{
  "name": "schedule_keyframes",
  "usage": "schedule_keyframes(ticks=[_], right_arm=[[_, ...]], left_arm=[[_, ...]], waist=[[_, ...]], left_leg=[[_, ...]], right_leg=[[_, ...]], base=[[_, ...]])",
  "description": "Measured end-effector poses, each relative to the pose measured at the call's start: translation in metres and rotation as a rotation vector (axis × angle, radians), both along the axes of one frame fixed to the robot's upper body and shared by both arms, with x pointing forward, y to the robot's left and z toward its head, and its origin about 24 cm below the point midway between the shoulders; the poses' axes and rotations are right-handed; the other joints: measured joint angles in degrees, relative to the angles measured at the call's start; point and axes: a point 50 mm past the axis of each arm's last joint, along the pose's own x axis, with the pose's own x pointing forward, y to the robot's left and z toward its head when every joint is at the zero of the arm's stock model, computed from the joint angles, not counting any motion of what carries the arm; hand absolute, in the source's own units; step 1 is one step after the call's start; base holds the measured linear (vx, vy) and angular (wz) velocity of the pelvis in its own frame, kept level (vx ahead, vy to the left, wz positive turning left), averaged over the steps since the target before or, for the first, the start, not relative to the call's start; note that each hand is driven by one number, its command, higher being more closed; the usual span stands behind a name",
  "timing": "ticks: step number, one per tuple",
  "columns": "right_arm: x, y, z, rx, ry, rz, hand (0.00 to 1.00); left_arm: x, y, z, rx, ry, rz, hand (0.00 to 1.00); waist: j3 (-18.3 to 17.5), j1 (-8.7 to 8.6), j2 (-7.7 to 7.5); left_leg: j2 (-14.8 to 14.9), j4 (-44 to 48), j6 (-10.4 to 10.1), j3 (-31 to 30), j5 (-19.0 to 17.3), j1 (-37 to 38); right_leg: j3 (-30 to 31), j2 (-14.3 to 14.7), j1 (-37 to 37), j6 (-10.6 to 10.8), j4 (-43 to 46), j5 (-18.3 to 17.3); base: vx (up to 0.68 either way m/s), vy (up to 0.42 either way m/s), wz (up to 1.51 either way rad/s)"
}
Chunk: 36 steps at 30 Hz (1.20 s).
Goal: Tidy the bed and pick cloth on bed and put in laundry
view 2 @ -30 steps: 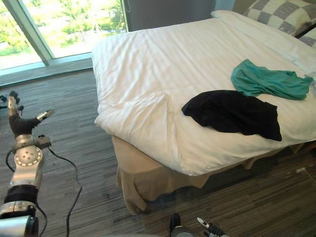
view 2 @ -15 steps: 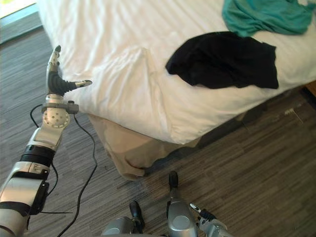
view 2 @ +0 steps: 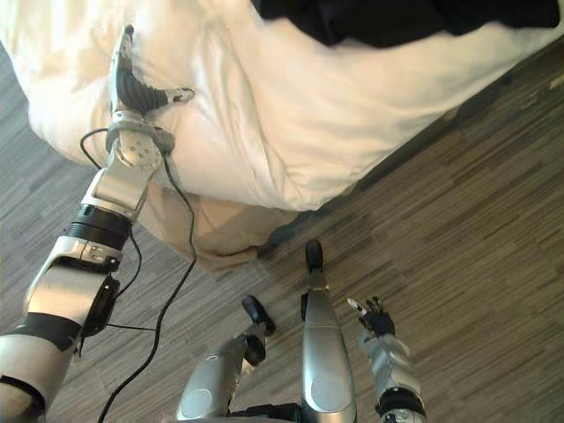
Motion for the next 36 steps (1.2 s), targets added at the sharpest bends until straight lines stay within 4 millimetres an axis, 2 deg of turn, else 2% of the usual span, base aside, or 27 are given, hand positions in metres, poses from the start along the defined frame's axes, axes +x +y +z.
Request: schedule_keyframes(ticks=[4, 8, 12, 14, 18, 20, 22, 23, 24, 26, 27, 29, 30, 31, 33, 34, 36], right_arm=[[0.015, 0.001, 0.013, 0.018, -0.073, -0.011, 0.0], [0.017, -0.002, 0.019, 0.002, -0.098, -0.013, 0.0], [0.016, -0.006, 0.02, -0.035, -0.085, -0.005, 0.0], [0.014, -0.008, 0.021, -0.064, -0.081, 0.0, 0.0], [0.006, -0.01, 0.015, -0.106, -0.036, 0.001, 0.0], [-0.001, -0.01, 0.01, -0.122, 0.0, -0.005, 0.0], [-0.01, -0.011, 0.001, -0.122, 0.052, -0.017, 0.0], [-0.012, -0.011, -0.002, -0.118, 0.07, -0.018, 0.0], [-0.02, -0.008, -0.014, -0.105, 0.141, -0.02, 0.0], [-0.026, -0.008, -0.021, -0.1, 0.192, -0.014, 0.0], [-0.034, -0.005, -0.03, -0.091, 0.259, -0.003, 0.0], [-0.044, -0.002, -0.04, -0.08, 0.324, 0.006, 0.0], [-0.05, 0.001, -0.046, -0.066, 0.369, 0.004, 0.0], [-0.054, 0.004, -0.05, -0.057, 0.4, 0.013, 0.0], [-0.064, 0.006, -0.057, -0.057, 0.452, 0.013, 0.0], [-0.07, 0.007, -0.06, -0.046, 0.472, 0.008, 0.0], [-0.078, 0.011, -0.065, -0.029, 0.504, 0.014, 0.0]], left_arm=[[-0.002, 0.011, 0.018, 0.059, 0.098, 0.058, 1.0], [-0.001, 0.019, 0.016, -0.025, 0.107, 0.03, 1.0], [0.002, 0.021, 0.0, -0.119, 0.097, -0.034, 1.0], [0.003, 0.017, -0.012, -0.141, 0.091, -0.087, 1.0], [0.0, 0.005, -0.031, -0.146, 0.077, -0.192, 1.0], [-0.004, 0.0, -0.048, -0.187, 0.084, -0.261, 1.0], [-0.013, -0.007, -0.079, -0.232, 0.126, -0.355, 1.0], [-0.016, -0.007, -0.087, -0.254, 0.135, -0.375, 1.0], [-0.028, -0.005, -0.117, -0.34, 0.172, -0.444, 1.0], [-0.04, -0.007, -0.138, -0.408, 0.196, -0.49, 1.0], [-0.059, -0.015, -0.163, -0.478, 0.219, -0.547, 1.0], [-0.086, -0.023, -0.191, -0.541, 0.255, -0.587, 1.0], [-0.107, -0.028, -0.21, -0.584, 0.281, -0.6, 1.0], [-0.123, -0.033, -0.224, -0.604, 0.31, -0.602, 1.0], [-0.14, -0.039, -0.238, -0.622, 0.344, -0.604, 1.0], [-0.146, -0.041, -0.24, -0.606, 0.347, -0.603, 0.0], [-0.15, -0.044, -0.241, -0.563, 0.352, -0.612, 0.0]], waist=[[0.5, -0.56, 0.11], [0.5, -0.72, 0.12], [0.5, -0.88, 0.32], [0.4, -1.18, 0.46], [0.2, -0.87, 0.97], [0.1, -0.73, 1.26], [-0.6, -0.53, 2.22], [-0.9, -0.49, 2.52], [-3.3, -0.51, 3.75], [-4.8, -0.6, 4.83], [-5.6, -0.57, 5.63], [-7.8, -0.52, 6.18], [-9.8, -0.19, 6.26], [-10.6, 0.46, 6.07], [-12.1, 1.07, 5.64], [-12.7, 1.37, 4.95], [-13.7, 2.04, 3.66]], left_leg=[[0.1, 0.5, 0.4, 2.4, -0.3, -0.7], [-0.2, 0.9, 1.0, 3.4, -0.8, -0.1], [-1.2, 0.3, 1.0, 4.2, -0.8, 1.8], [-2.0, -0.3, 1.0, 4.2, -0.8, 3.0], [-2.5, -0.5, 1.0, 4.0, -0.7, 4.6], [-2.6, -0.5, 1.0, 3.6, -0.7, 6.0], [-2.5, -0.6, 1.0, 2.2, -0.7, 8.0], [-2.4, -0.6, 1.0, 1.9, -0.7, 8.3], [-2.2, -0.6, 1.0, 0.6, -0.7, 8.5], [-2.0, -0.7, 1.0, -1.0, -0.7, 8.8], [-1.7, -0.6, 1.0, -3.0, -0.7, 10.6], [-1.6, -0.6, 1.0, -5.3, -0.7, 11.3], [-1.6, -0.6, 1.0, -6.9, -0.7, 11.7], [-1.6, -0.6, 1.0, -7.9, -0.7, 12.5], [-1.8, -0.6, 1.0, -9.5, -0.7, 12.7], [-2.0, -0.6, 1.0, -10.6, -0.7, 12.9], [-2.0, -0.6, 1.1, -11.8, -0.8, 13.6]], right_leg=[[0.1, -0.5, -0.7, 0.4, 0.4, -0.2], [0.8, -0.7, -0.7, 0.5, 1.0, 0.0], [1.1, -1.7, -0.7, 0.8, 4.4, -1.8], [0.9, -2.8, -0.7, 1.3, 6.9, -3.4], [-0.1, -4.2, 0.9, 1.7, 8.1, -4.5], [-1.0, -4.7, 2.9, 2.0, 7.9, -4.9], [-2.5, -5.2, 6.4, 2.3, 6.6, -5.0], [-2.9, -5.2, 7.2, 2.4, 6.1, -5.0], [-4.1, -5.3, 8.9, 3.0, 4.1, -4.5], [-5.5, -5.3, 10.9, 3.2, 2.2, -4.0], [-7.0, -5.2, 14.7, 3.5, -0.3, -3.5], [-8.3, -4.7, 17.7, 3.8, -3.3, -2.6], [-9.1, -4.5, 19.9, 4.1, -6.6, -1.2], [-10.0, -4.4, 22.7, 4.5, -9.6, 0.0], [-11.4, -4.4, 25.1, 4.7, -12.9, 1.5], [-12.4, -4.4, 26.8, 4.8, -15.0, 2.4], [-13.2, -4.2, 28.9, 4.8, -17.1, 3.2]], base=[[-0.01, -0.002, 0.04], [0.03, 0.015, -0.06], [0.07, 0.009, 0.01], [0.08, 0.003, 0.17], [0.09, -0.01, 0.18], [0.07, -0.013, 0.21], [0.08, -0.023, 0.22], [0.09, -0.028, 0.28], [0.08, -0.021, 0.24], [0.1, -0.012, 0.31], [0.11, 0.004, 0.36], [0.09, 0.013, 0.29], [0.1, 0.025, 0.25], [0.1, 0.037, 0.3], [0.04, 0.035, 0.34], [0.0, 0.013, 0.31], [-0.01, -0.015, 0.16]])
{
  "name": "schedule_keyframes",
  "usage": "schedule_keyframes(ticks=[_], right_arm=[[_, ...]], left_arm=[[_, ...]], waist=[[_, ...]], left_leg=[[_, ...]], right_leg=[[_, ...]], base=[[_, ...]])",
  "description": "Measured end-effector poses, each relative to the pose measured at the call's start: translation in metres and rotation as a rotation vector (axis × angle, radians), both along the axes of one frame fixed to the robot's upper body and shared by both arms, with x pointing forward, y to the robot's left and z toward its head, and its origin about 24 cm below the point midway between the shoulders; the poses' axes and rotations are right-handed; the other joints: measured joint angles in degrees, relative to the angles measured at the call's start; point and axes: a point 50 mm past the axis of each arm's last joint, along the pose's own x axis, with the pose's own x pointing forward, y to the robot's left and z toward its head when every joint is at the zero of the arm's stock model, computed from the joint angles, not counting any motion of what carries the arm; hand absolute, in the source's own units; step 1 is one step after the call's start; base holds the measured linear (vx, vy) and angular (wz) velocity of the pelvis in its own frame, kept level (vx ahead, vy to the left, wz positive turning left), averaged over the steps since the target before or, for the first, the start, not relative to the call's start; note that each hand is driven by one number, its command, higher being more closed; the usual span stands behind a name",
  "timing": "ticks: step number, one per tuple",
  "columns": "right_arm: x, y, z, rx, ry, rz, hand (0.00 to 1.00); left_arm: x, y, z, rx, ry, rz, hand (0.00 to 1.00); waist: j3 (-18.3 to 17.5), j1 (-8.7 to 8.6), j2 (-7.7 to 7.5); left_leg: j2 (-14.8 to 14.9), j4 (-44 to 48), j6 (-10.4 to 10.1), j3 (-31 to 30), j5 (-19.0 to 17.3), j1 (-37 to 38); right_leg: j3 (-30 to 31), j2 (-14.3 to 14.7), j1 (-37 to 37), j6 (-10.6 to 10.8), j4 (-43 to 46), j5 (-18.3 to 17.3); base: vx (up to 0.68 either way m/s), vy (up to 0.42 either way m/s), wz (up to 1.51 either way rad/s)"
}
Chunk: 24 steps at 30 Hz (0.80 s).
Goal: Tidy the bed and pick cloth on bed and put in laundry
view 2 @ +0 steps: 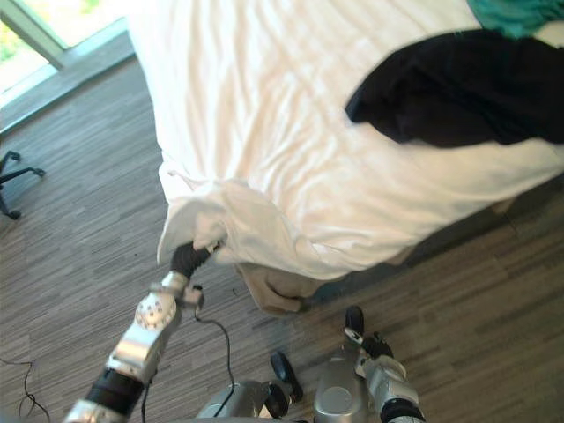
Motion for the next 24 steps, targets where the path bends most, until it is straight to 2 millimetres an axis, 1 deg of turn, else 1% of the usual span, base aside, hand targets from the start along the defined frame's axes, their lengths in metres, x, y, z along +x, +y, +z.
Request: schedule_keyframes(ticks=[1, 3, 4, 5, 6, 8, 9, 10, 11, 12, 13, 14, 15, 17, 18, 19, 20, 22, 24], right_arm=[[-0.006, 0.002, -0.003, 0.009, 0.018, 0.002, 0.0], [-0.015, 0.003, -0.006, 0.015, 0.041, 0.018, 0.0], [-0.021, 0.004, -0.009, 0.027, 0.052, 0.014, 0.0], [-0.026, 0.005, -0.01, 0.037, 0.061, 0.019, 0.0], [-0.029, 0.005, -0.011, 0.044, 0.065, 0.02, 0.0], [-0.04, 0.007, -0.016, 0.076, 0.09, 0.018, 0.0], [-0.044, 0.007, -0.017, 0.084, 0.097, 0.019, 0.0], [-0.052, 0.011, -0.02, 0.105, 0.107, 0.019, 0.0], [-0.055, 0.014, -0.022, 0.117, 0.112, 0.019, 0.0], [-0.061, 0.014, -0.024, 0.122, 0.125, 0.007, 0.0], [-0.067, 0.016, -0.026, 0.138, 0.131, -0.001, 0.0], [-0.069, 0.017, -0.026, 0.145, 0.133, -0.003, 0.0], [-0.075, 0.018, -0.028, 0.165, 0.145, -0.025, 0.0], [-0.078, 0.017, -0.029, 0.17, 0.151, -0.043, 0.0], [-0.082, 0.015, -0.03, 0.171, 0.159, -0.069, 0.0], [-0.087, 0.013, -0.03, 0.163, 0.169, -0.105, 0.0], [-0.089, 0.012, -0.031, 0.158, 0.172, -0.131, 0.0], [-0.094, 0.008, -0.031, 0.127, 0.15, -0.26, 0.0], [-0.09, 0.001, -0.028, 0.095, 0.102, -0.317, 0.0]], left_arm=[[-0.003, 0.0, -0.005, 0.021, 0.018, -0.003, 0.0], [-0.01, 0.003, -0.018, 0.055, 0.076, -0.004, 0.0], [-0.015, 0.006, -0.03, 0.065, 0.136, 0.002, 0.0], [-0.02, 0.011, -0.045, 0.078, 0.208, 0.011, 0.0], [-0.024, 0.013, -0.053, 0.085, 0.246, 0.017, 0.0], [-0.042, 0.025, -0.09, 0.121, 0.417, 0.065, 0.0], [-0.048, 0.027, -0.099, 0.131, 0.466, 0.086, 0.0], [-0.06, 0.034, -0.116, 0.144, 0.547, 0.137, 0.0], [-0.066, 0.038, -0.123, 0.144, 0.577, 0.176, 0.0], [-0.073, 0.045, -0.133, 0.16, 0.623, 0.241, 0.0], [-0.087, 0.052, -0.147, 0.188, 0.706, 0.294, 0.0], [-0.097, 0.058, -0.155, 0.199, 0.757, 0.326, 0.0], [-0.129, 0.074, -0.175, 0.214, 0.925, 0.424, 0.0], [-0.148, 0.08, -0.182, 0.223, 1.003, 0.457, 0.0], [-0.163, 0.084, -0.187, 0.241, 1.066, 0.467, 0.0], [-0.179, 0.088, -0.19, 0.249, 1.136, 0.481, 0.0], [-0.185, 0.09, -0.192, 0.245, 1.171, 0.49, 0.0], [-0.208, 0.098, -0.196, 0.177, 1.286, 0.556, 0.0], [-0.217, 0.101, -0.196, 0.152, 1.315, 0.559, 0.0]], waist=[[-0.9, 0.32, -0.48], [-1.7, 0.37, -0.49], [-2.6, 0.5, -0.74], [-3.3, 0.54, -1.31], [-3.7, 0.56, -1.56], [-4.7, 1.2, -3.0], [-5.0, 1.62, -3.38], [-5.8, 2.05, -4.35], [-6.1, 2.08, -4.83], [-6.7, 1.97, -5.85], [-7.2, 2.03, -6.51], [-7.2, 2.04, -6.62], [-7.4, 2.14, -7.1], [-7.4, 2.14, -7.04], [-7.4, 2.36, -7.03], [-7.4, 3.05, -6.98], [-7.4, 3.5, -6.98], [-7.4, 3.88, -7.12], [-7.7, 4.09, -7.4]], left_leg=[[0.1, 0.0, 0.6, -0.9, -0.4, 0.7], [1.0, 0.1, 0.8, -2.2, -2.1, 2.0], [1.6, 0.0, 0.8, -3.0, -2.9, 2.6], [2.0, 0.0, 0.8, -3.6, -3.3, 2.8], [2.0, 0.0, 0.8, -4.0, -3.5, 2.9], [2.5, -0.9, 0.7, -5.0, -4.0, 4.9], [2.6, -1.1, 0.6, -5.0, -4.0, 5.1], [2.8, -1.1, 0.4, -5.1, -4.1, 5.8], [2.9, -1.2, 0.3, -5.4, -4.2, 6.0], [3.1, -1.6, 0.3, -6.0, -4.2, 6.9], [3.4, -2.0, 0.2, -6.2, -4.2, 7.6], [3.5, -2.0, 0.1, -6.2, -4.3, 7.9], [3.7, -2.2, -0.1, -6.2, -4.4, 8.7], [3.7, -2.2, -0.1, -6.2, -4.4, 8.7], [3.7, -2.2, -0.1, -6.2, -4.4, 8.7], [3.7, -2.1, -0.1, -6.2, -4.4, 9.0], [3.7, -2.1, -0.1, -6.1, -4.4, 9.3], [3.8, -2.5, -0.1, -6.0, -4.4, 11.1], [3.6, -3.3, -0.1, -5.8, -4.4, 12.0]], right_leg=[[-0.4, 0.4, 1.2, 0.0, -0.8, 0.2], [-0.8, 1.6, 2.6, -0.2, -0.8, 0.0], [-1.0, 2.1, 3.1, -0.3, -0.9, -0.1], [-1.4, 2.3, 3.7, -0.3, -0.9, -0.3], [-1.7, 2.4, 4.0, -0.3, -0.9, -0.4], [-2.5, 2.8, 5.5, -0.3, -1.2, -0.7], [-2.6, 2.9, 5.9, -0.3, -1.2, -0.8], [-2.7, 3.1, 6.6, -0.2, -1.2, -1.2], [-2.9, 3.2, 7.0, -0.2, -1.2, -1.4], [-3.8, 3.4, 8.1, -0.3, -1.2, -1.8], [-4.1, 3.7, 8.7, -0.3, -1.2, -2.1], [-4.1, 3.8, 9.0, -0.3, -1.2, -2.2], [-4.3, 4.0, 9.5, -0.3, -1.2, -2.4], [-4.5, 4.0, 9.6, -0.4, -1.2, -2.4], [-4.6, 3.9, 9.6, -0.4, -1.2, -2.4], [-4.7, 3.9, 9.9, -0.4, -1.2, -2.4], [-4.7, 3.9, 10.2, -0.4, -1.2, -2.4], [-4.9, 4.0, 12.2, -0.4, -1.2, -2.4], [-4.9, 3.9, 12.6, -0.4, -1.2, -2.4]], base=[[0.0, -0.032, 0.02], [0.01, -0.029, -0.04], [-0.01, -0.04, 0.0], [-0.02, -0.04, 0.05], [-0.01, -0.026, 0.13], [0.0, -0.019, 0.08], [0.0, 0.0, 0.0], [-0.01, -0.017, 0.04], [0.02, -0.026, 0.14], [0.04, -0.031, 0.17], [0.04, -0.031, 0.13], [0.05, -0.028, 0.05], [0.05, -0.018, 0.02], [0.05, -0.011, 0.04], [0.04, -0.004, 0.05], [0.02, -0.002, 0.04], [0.02, -0.007, 0.05], [-0.02, -0.014, 0.02], [-0.06, -0.013, -0.1]])
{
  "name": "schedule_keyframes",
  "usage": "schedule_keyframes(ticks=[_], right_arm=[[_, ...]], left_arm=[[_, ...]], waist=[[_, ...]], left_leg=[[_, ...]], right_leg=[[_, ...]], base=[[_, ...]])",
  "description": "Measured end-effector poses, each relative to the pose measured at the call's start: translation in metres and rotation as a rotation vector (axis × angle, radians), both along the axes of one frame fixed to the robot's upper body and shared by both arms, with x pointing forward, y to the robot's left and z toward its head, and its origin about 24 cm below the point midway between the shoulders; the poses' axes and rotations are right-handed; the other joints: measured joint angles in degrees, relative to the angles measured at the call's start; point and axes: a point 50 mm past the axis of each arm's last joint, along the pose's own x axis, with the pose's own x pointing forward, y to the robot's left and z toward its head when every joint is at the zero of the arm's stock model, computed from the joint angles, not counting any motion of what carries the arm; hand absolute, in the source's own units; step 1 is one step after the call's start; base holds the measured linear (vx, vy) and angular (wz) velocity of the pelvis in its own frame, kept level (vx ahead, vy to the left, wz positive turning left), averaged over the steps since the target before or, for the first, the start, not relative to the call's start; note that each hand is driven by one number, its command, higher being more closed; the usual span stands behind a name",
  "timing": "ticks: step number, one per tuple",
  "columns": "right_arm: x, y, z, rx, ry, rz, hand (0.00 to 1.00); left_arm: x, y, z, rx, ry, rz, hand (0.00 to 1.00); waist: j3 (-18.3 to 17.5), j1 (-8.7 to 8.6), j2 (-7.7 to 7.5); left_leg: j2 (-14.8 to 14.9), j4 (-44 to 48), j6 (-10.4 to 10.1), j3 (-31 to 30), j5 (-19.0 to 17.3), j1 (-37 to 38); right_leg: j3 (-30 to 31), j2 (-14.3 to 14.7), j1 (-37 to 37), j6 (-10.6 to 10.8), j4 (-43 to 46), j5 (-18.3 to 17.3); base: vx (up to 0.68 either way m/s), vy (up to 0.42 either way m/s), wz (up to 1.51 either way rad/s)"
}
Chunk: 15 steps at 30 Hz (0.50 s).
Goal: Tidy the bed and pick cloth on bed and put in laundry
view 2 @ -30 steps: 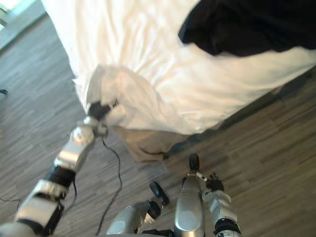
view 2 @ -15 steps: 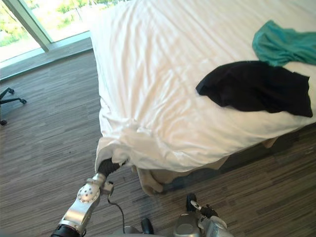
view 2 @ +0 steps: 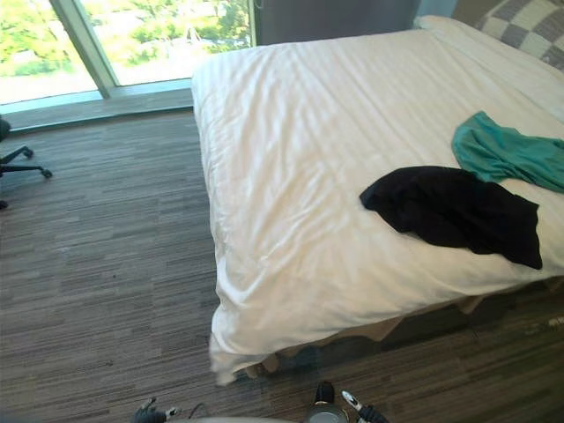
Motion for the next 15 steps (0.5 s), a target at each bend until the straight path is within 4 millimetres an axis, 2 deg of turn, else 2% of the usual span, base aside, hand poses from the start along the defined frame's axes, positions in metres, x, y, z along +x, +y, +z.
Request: schedule_keyframes(ticks=[1, 3, 6, 8, 9, 10, 12, 13, 14, 15], right_arm=[[0.008, -0.011, 0.006, -0.059, -0.06, -0.049, 1.0], [0.016, -0.026, 0.014, -0.13, -0.13, -0.09, 1.0], [0.051, -0.063, 0.046, -0.322, -0.32, -0.049, 1.0], [0.098, -0.089, 0.088, -0.467, -0.545, 0.049, 1.0], [0.111, -0.093, 0.101, -0.484, -0.619, 0.079, 1.0], [0.138, -0.095, 0.13, -0.515, -0.769, 0.169, 1.0], [0.169, -0.085, 0.174, -0.554, -0.996, 0.336, 1.0], [0.184, -0.069, 0.204, -0.561, -1.146, 0.459, 1.0], [0.189, -0.061, 0.216, -0.56, -1.214, 0.517, 1.0], [0.196, -0.041, 0.239, -0.549, -1.333, 0.643, 1.0]], left_arm=[[-0.002, 0.003, 0.001, -0.03, -0.006, 0.018, 0.0], [-0.003, 0.004, 0.001, -0.062, -0.018, 0.026, 0.0], [-0.005, 0.002, 0.001, -0.098, -0.031, 0.011, 0.0], [0.001, 0.0, 0.001, -0.1, -0.052, -0.027, 0.0], [0.004, -0.001, 0.001, -0.102, -0.056, -0.045, 0.0], [0.007, -0.005, 0.001, -0.107, -0.063, -0.078, 0.0], [0.012, -0.008, 0.001, -0.115, -0.076, -0.107, 0.0], [0.014, -0.01, 0.001, -0.115, -0.081, -0.12, 0.0], [0.014, -0.011, 0.001, -0.113, -0.087, -0.119, 0.0], [0.015, -0.011, 0.002, -0.107, -0.1, -0.117, 0.0]], waist=[[-0.3, 0.65, -0.49], [-0.5, 1.11, -1.19], [-1.2, 1.14, -2.24], [-1.5, 1.15, -2.73], [-1.6, 1.15, -2.76], [-1.6, 1.16, -2.66], [-1.7, 1.23, -2.5], [-1.9, 1.22, -2.31], [-1.9, 1.23, -2.23], [-2.0, 1.33, -2.14]], left_leg=[[-0.4, -0.3, 0.1, 0.1, 0.1, 0.3], [-0.6, -0.6, 0.3, 0.4, 0.2, 0.4], [-0.8, -1.0, 0.3, 0.7, 0.2, 0.4], [-0.9, -1.7, -0.1, 0.7, 0.5, -0.2], [-0.9, -1.7, -0.1, 0.6, 0.5, -0.5], [-0.8, -1.6, -0.2, 0.6, 0.6, -1.1], [-0.6, -1.6, 0.1, 0.5, 1.2, -1.7], [-0.5, -1.6, 0.0, 0.2, 1.3, -1.8], [-0.4, -1.6, 0.0, -0.1, 1.3, -1.9], [-0.3, -1.5, -0.1, -0.3, 1.3, -2.0]], right_leg=[[0.3, -0.3, -0.1, 0.0, 0.0, 0.0], [0.6, -0.5, -0.2, 0.1, 0.0, 0.1], [0.7, -0.7, -0.5, 0.2, 0.0, 0.1], [0.8, -0.6, -1.5, 0.2, 0.0, 0.1], [0.8, -0.6, -1.8, 0.1, 0.0, 0.2], [0.8, -0.5, -2.4, 0.1, 0.0, 0.2], [0.8, -0.1, -3.0, 0.0, 0.1, 0.2], [0.8, 0.2, -3.0, 0.0, 0.3, 0.2], [0.8, 0.3, -3.0, -0.1, 0.3, 0.2], [0.6, 0.5, -3.1, -0.1, 0.3, 0.1]], base=[[-0.1, -0.016, -0.13], [-0.09, -0.02, -0.1], [-0.06, -0.021, -0.08], [-0.02, -0.015, -0.03], [-0.01, -0.032, 0.02], [0.01, -0.034, 0.02], [0.06, -0.043, 0.03], [0.07, -0.028, 0.09], [0.09, -0.022, 0.16], [0.09, -0.018, 0.11]])
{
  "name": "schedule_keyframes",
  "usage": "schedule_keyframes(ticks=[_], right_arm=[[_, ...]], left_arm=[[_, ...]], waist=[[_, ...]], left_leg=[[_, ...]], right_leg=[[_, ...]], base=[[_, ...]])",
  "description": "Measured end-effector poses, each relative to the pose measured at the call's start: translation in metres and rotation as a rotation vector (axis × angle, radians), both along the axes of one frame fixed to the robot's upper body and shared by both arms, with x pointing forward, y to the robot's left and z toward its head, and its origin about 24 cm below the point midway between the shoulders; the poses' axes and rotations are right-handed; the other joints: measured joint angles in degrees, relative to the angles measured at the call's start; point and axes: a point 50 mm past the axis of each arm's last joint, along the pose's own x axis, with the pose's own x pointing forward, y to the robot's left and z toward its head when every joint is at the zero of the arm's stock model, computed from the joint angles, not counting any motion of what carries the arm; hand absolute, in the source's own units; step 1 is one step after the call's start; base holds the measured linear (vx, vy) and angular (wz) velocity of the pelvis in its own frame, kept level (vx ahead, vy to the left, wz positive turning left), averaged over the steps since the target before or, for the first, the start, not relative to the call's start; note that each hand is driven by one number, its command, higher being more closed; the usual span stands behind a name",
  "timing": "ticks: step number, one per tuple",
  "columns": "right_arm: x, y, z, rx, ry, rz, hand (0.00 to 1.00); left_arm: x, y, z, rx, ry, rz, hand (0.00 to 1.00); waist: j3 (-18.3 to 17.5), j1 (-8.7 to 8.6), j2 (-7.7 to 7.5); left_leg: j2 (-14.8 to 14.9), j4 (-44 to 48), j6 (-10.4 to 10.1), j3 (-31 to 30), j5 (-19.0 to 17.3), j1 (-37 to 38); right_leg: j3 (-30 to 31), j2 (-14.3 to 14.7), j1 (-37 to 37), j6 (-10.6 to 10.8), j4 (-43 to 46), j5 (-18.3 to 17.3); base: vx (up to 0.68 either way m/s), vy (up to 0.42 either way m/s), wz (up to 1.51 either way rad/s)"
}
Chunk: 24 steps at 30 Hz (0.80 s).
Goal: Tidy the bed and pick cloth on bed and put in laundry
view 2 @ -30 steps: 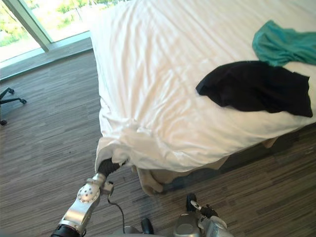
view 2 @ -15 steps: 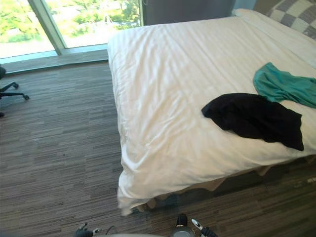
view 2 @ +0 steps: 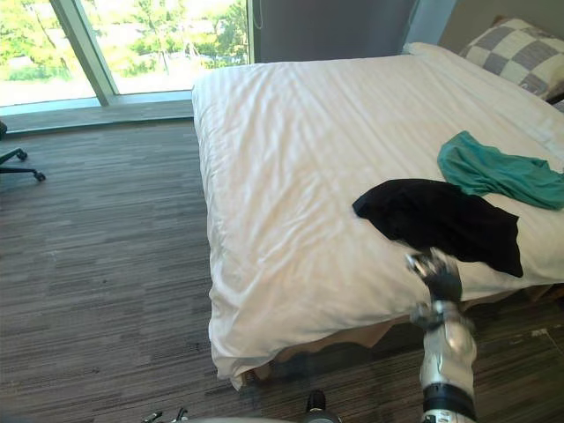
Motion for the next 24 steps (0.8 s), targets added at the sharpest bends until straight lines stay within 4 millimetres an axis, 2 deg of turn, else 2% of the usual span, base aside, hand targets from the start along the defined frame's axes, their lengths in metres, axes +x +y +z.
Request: schedule_keyframes(ticks=[1, 2, 3, 4, 5, 7, 9, 10, 13, 14, 16, 18, 19, 21, 22, 23, 24], right_arm=[[0.004, 0.02, 0.016, -0.038, -0.056, 0.136, 1.0], [0.005, 0.03, 0.021, -0.052, -0.075, 0.202, 1.0], [0.006, 0.05, 0.027, -0.071, -0.093, 0.323, 1.0], [0.007, 0.071, 0.028, -0.066, -0.09, 0.448, 1.0], [0.008, 0.082, 0.028, -0.066, -0.085, 0.509, 1.0], [0.012, 0.127, 0.027, -0.048, -0.062, 0.719, 1.0], [0.016, 0.153, 0.03, -0.041, -0.055, 0.821, 1.0], [0.019, 0.18, 0.035, -0.033, -0.035, 0.9, 1.0], [0.031, 0.219, 0.033, -0.027, 0.054, 0.98, 1.0], [0.035, 0.229, 0.029, -0.027, 0.1, 0.979, 1.0], [0.042, 0.248, 0.018, -0.029, 0.197, 0.962, 1.0], [0.046, 0.264, 0.014, -0.053, 0.247, 0.951, 1.0], [0.052, 0.272, 0.016, -0.052, 0.259, 0.922, 1.0], [0.062, 0.278, 0.024, -0.063, 0.253, 0.874, 1.0], [0.069, 0.278, 0.027, -0.061, 0.248, 0.836, 1.0], [0.076, 0.277, 0.033, -0.067, 0.237, 0.805, 1.0], [0.079, 0.277, 0.037, -0.072, 0.227, 0.794, 1.0]], left_arm=[[0.0, 0.0, 0.0, 0.006, -0.008, 0.006, 0.0], [0.0, 0.0, 0.0, 0.015, -0.014, 0.008, 0.0], [-0.001, 0.001, 0.001, 0.029, -0.023, 0.012, 0.0], [-0.002, 0.001, 0.001, 0.04, -0.034, 0.015, 0.0], [-0.003, 0.001, 0.001, 0.044, -0.039, 0.016, 0.0], [-0.005, 0.003, 0.002, 0.066, -0.057, 0.026, 0.0], [-0.004, 0.004, 0.003, 0.066, -0.07, 0.038, 0.0], [-0.004, 0.004, 0.003, 0.063, -0.075, 0.05, 0.0], [-0.002, 0.005, 0.004, 0.065, -0.086, 0.05, 0.0], [0.0, 0.006, 0.005, 0.067, -0.098, 0.047, 0.0], [0.006, 0.008, 0.008, 0.076, -0.123, 0.048, 0.0], [0.012, 0.01, 0.009, 0.078, -0.139, 0.055, 0.0], [0.021, 0.013, 0.011, 0.076, -0.166, 0.066, 0.0], [0.038, 0.016, 0.015, 0.076, -0.216, 0.076, 0.0], [0.047, 0.018, 0.018, 0.08, -0.247, 0.078, 0.0], [0.056, 0.018, 0.021, 0.082, -0.283, 0.083, 0.0], [0.059, 0.019, 0.023, 0.084, -0.302, 0.084, 0.0]], waist=[[0.0, 0.6, -0.04], [-0.1, 1.01, -0.14], [-0.2, 1.4, -0.46], [-0.2, 1.44, -0.74], [-0.1, 1.49, -0.85], [0.0, 2.03, -1.58], [0.3, 2.88, -2.23], [0.7, 3.88, -2.49], [1.6, 5.88, -3.22], [1.8, 6.53, -3.66], [3.6, 9.14, -4.04], [5.7, 9.59, -4.49], [7.5, 10.74, -4.77], [10.8, 11.42, -5.3], [12.8, 12.11, -4.58], [15.2, 12.55, -4.47], [16.5, 12.47, -3.95]], left_leg=[[0.1, 0.2, 0.0, 0.0, 0.0, -0.1], [0.1, 0.4, 0.0, 0.0, 0.0, -0.1], [0.0, 1.0, 0.0, -0.2, 0.0, -0.2], [-0.2, 1.3, 0.0, -0.5, 0.0, 0.1], [-0.3, 1.4, 0.0, -0.7, 0.0, 0.4], [-0.5, 1.8, 0.0, -1.6, 0.0, 0.5], [-0.5, 1.8, 0.0, -1.7, 0.0, 0.4], [-0.6, 1.8, 0.0, -2.1, 0.0, -0.1], [-0.4, 1.9, 0.2, -5.0, 0.1, -2.1], [-0.4, 2.0, 0.4, -5.6, 0.3, -2.5], [-0.4, 2.1, 0.3, -7.1, 1.1, -3.6], [-0.5, 3.5, 0.3, -8.5, 1.3, -6.2], [-0.5, 4.9, 0.2, -8.9, 1.3, -8.8], [-0.5, 6.9, 0.2, -9.9, 1.4, -12.3], [-0.5, 7.9, 0.2, -10.1, 1.7, -14.5], [-0.6, 8.9, 0.2, -10.5, 1.9, -16.0], [-0.6, 9.4, 0.2, -10.9, 1.9, -16.7]], right_leg=[[0.0, 0.1, 0.0, 0.0, 0.0, 0.0], [-0.1, 0.0, 0.1, 0.0, 0.0, 0.0], [-0.3, -0.2, 0.4, 0.0, 0.0, 0.0], [-0.5, -0.4, 1.0, 0.0, 0.0, 0.0], [-0.7, -0.5, 1.4, 0.0, 0.0, 0.0], [-1.3, -0.9, 2.3, 0.1, 0.0, 0.1], [-1.4, -1.0, 2.2, 0.1, 0.0, 0.1], [-1.8, -1.1, 2.0, 0.1, -0.2, 0.1], [-4.2, -1.0, 1.3, 0.1, -0.3, 0.1], [-4.7, -0.9, 1.0, 0.0, -0.3, 0.1], [-5.8, -1.1, 0.9, 0.0, -0.3, 0.1], [-6.6, -1.4, 0.2, -0.2, 0.0, 0.2], [-6.9, -1.4, -1.6, -0.9, 0.0, 0.7], [-7.6, -1.5, -3.8, -1.4, 0.0, 1.5], [-7.8, -1.5, -5.4, -1.8, 0.0, 1.9], [-7.9, -1.6, -6.3, -1.9, 0.0, 2.3], [-8.1, -1.6, -6.5, -1.9, 0.0, 2.4]], base=[[0.1, -0.02, 0.07], [0.05, -0.01, 0.03], [0.04, -0.004, 0.09], [0.03, -0.002, 0.1], [0.0, -0.004, 0.13], [-0.04, -0.011, 0.08], [-0.06, -0.033, 0.03], [-0.09, -0.047, 0.11], [-0.07, -0.058, 0.39], [-0.07, -0.082, 0.43], [-0.07, -0.061, 0.35], [-0.12, -0.048, 0.36], [-0.19, -0.052, 0.3], [-0.14, -0.038, 0.25], [-0.1, -0.022, 0.19], [-0.12, -0.025, 0.16], [-0.09, -0.005, 0.18]])
